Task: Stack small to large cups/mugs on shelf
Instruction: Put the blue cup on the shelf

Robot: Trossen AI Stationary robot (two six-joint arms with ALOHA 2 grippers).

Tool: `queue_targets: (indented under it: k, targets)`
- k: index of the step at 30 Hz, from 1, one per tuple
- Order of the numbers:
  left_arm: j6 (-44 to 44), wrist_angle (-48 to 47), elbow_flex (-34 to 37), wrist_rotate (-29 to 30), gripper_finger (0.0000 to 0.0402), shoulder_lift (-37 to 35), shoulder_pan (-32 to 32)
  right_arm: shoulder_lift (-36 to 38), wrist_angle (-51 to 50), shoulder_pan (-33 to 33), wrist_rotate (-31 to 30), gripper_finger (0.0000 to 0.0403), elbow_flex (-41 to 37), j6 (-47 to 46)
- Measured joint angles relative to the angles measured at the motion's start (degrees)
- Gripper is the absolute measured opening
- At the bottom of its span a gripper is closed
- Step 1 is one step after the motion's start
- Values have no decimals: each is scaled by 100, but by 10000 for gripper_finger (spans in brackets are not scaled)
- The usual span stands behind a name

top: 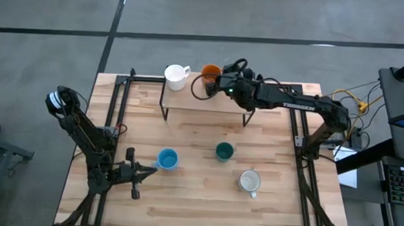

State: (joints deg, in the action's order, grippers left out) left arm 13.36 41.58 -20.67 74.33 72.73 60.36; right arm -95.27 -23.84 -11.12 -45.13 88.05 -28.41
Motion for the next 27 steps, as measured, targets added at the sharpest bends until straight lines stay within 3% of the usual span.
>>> queue_targets:
  k: [6,11,19,24,27]
  targets:
    - [-2,-155,92,-979,0,4,0,522,-418,312,1025,121,11,583]
    - [-20,-154,94,-1236,0,4,0,1020,-1026,1123,927,130,11,751]
    - [-16,-153,92,-1097,0,4,-4,1538,-2155,3538,-1080,118,-5,28]
    - [-45,-152,92,-1087,0,2,-61,1430,-3263,5076,-2394,104,-39,-1282]
    - [-201,-155,90,-1113,0,4,-74,1356,-3869,5684,-2811,96,-48,-2195]
